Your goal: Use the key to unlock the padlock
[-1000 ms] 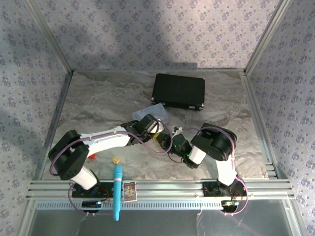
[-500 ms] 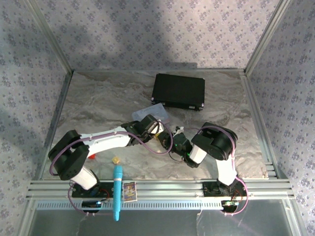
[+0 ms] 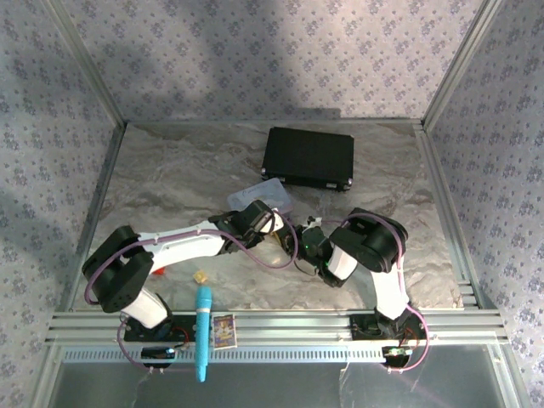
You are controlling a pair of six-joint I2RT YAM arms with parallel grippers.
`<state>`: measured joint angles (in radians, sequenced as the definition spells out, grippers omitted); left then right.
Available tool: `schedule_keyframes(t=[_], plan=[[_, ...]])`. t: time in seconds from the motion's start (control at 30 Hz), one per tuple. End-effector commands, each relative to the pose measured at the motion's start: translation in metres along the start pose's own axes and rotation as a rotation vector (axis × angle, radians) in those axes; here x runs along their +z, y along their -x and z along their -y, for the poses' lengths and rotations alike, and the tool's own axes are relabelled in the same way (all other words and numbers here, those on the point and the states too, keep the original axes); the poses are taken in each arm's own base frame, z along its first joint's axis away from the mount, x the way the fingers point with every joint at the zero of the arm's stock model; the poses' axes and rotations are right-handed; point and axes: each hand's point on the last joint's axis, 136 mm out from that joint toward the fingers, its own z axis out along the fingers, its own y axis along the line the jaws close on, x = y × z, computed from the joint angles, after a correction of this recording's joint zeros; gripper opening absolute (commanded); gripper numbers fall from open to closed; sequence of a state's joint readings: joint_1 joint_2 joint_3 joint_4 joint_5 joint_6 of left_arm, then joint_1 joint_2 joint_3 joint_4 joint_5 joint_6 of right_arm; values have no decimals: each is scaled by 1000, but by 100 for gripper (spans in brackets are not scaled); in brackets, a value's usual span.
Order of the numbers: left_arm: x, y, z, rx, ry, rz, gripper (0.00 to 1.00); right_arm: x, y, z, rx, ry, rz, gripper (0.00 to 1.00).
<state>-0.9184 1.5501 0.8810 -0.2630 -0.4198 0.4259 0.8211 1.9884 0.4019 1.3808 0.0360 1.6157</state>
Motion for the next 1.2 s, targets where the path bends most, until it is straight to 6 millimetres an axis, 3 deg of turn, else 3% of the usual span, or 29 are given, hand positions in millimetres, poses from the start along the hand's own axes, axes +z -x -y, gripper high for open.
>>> schedule_keyframes(t=[0.0,0.17,0.33,0.57,0.83,1.17], plan=[[9,-64,49,82,-170,-206,53,-9,-5,44,-26,-170,-27,0],[9,-53,25,-12,-44,-167,57,-28,-14,90,-59,-346,-157,0],[10,-48,0,-59,90,-188,74,-55,-21,126,-75,-471,-256,0],[9,-32,-14,-174,173,-137,87,-89,-25,152,-130,-625,-418,0],[-9,7,-21,-312,173,6,99,-127,-13,152,-277,-816,-591,0],[-53,42,-42,-475,131,168,100,-166,7,131,-393,-965,-767,0]])
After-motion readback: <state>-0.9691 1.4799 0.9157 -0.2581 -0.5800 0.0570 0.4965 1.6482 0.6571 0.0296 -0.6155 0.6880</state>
